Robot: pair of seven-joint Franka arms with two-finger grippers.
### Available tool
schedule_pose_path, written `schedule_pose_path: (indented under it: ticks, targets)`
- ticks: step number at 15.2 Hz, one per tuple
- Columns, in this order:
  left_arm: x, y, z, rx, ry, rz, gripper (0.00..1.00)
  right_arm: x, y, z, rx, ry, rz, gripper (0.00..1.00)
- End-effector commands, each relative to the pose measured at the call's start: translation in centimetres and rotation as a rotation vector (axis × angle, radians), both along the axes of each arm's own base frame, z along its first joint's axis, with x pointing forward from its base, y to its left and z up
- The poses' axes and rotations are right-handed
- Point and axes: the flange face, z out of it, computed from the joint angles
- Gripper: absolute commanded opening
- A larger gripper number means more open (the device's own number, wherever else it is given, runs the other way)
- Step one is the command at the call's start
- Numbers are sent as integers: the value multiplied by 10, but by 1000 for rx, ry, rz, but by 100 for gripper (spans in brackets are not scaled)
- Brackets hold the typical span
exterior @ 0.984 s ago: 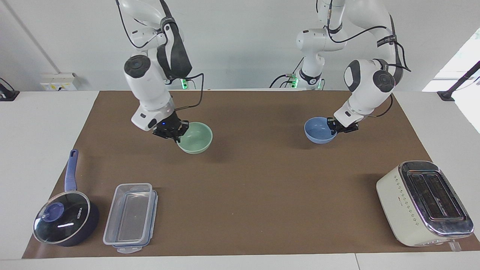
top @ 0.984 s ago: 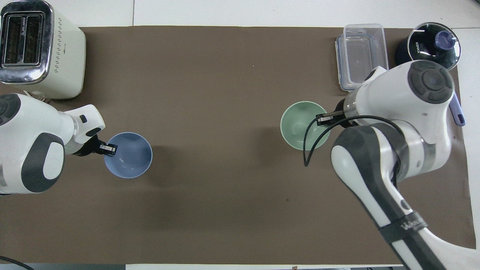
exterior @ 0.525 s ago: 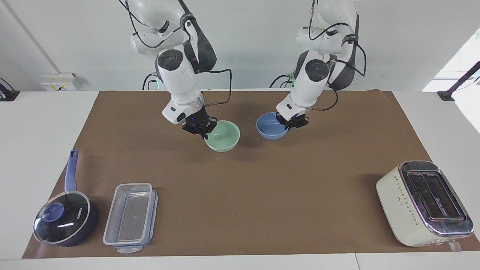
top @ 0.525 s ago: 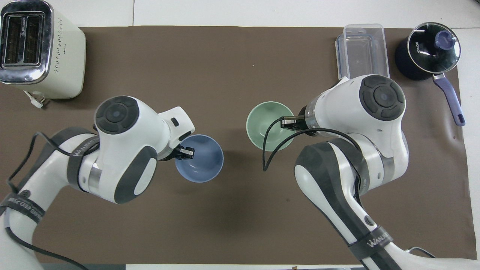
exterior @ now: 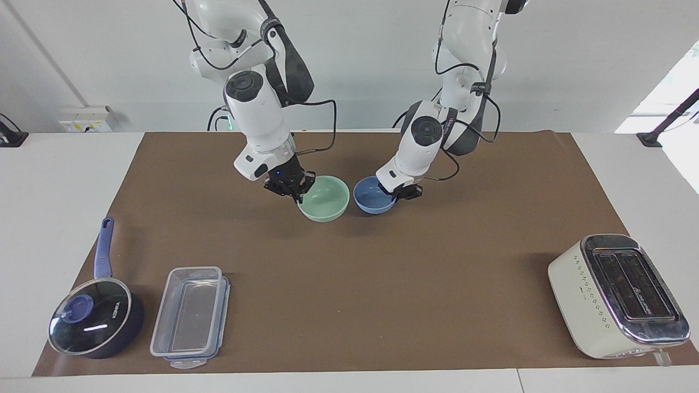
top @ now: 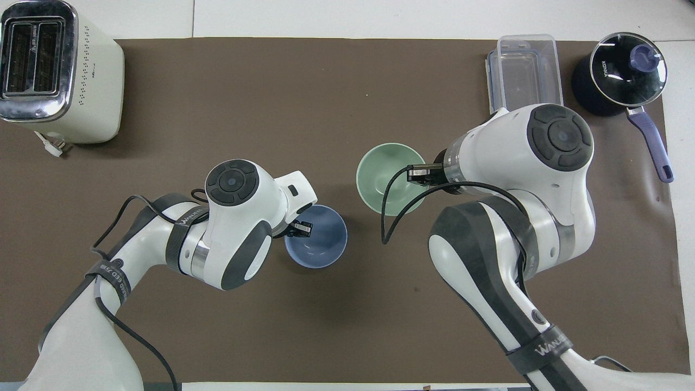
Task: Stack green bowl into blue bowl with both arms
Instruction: 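Lift the blue bowl with the left gripper while the right gripper lifts the green bowl, then release the blue bowl with the left gripper while the right gripper lowers the green bowl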
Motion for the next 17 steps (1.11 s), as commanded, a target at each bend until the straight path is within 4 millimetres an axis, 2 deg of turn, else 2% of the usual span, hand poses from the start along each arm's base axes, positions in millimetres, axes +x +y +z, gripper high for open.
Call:
schedule_pose_path:
  ticks: [1,2,3,4,6,8,10,11,13,15,16,17]
  targets:
    - [4,-7,-22,-15,9,-22,0,5,1,2,18,4,-19,0]
    - [3,-9,-24,-17,5,-25,0,5,1,2,18,4,-19,0]
    - [3,-7,-23,-13,13,-25,42,4,2,2,17,7,-19,0]
    - [2,-9,-22,-14,14,-26,99,4,2,2,17,6,-19,0]
    - [6,-3,-11,-14,19,-17,100,4,2,2,17,7,-19,0]
    - [5,-1,19,-20,39,-16,100,3,5,2,19,5,-23,0]
    - [4,4,55,-34,46,-11,100,-7,31,3,25,11,-43,0]
    - [5,15,76,-36,51,-1,100,-10,39,4,31,4,-61,0]
    - [11,52,119,-47,53,19,100,-22,67,6,44,-5,-75,0]
    - [23,116,155,-71,47,29,100,-32,85,3,50,-7,-79,0]
    - [28,148,168,-80,41,44,100,-42,105,-4,51,-6,-62,0]
    - [31,178,180,-85,40,69,100,-46,112,-10,59,-12,-76,0]
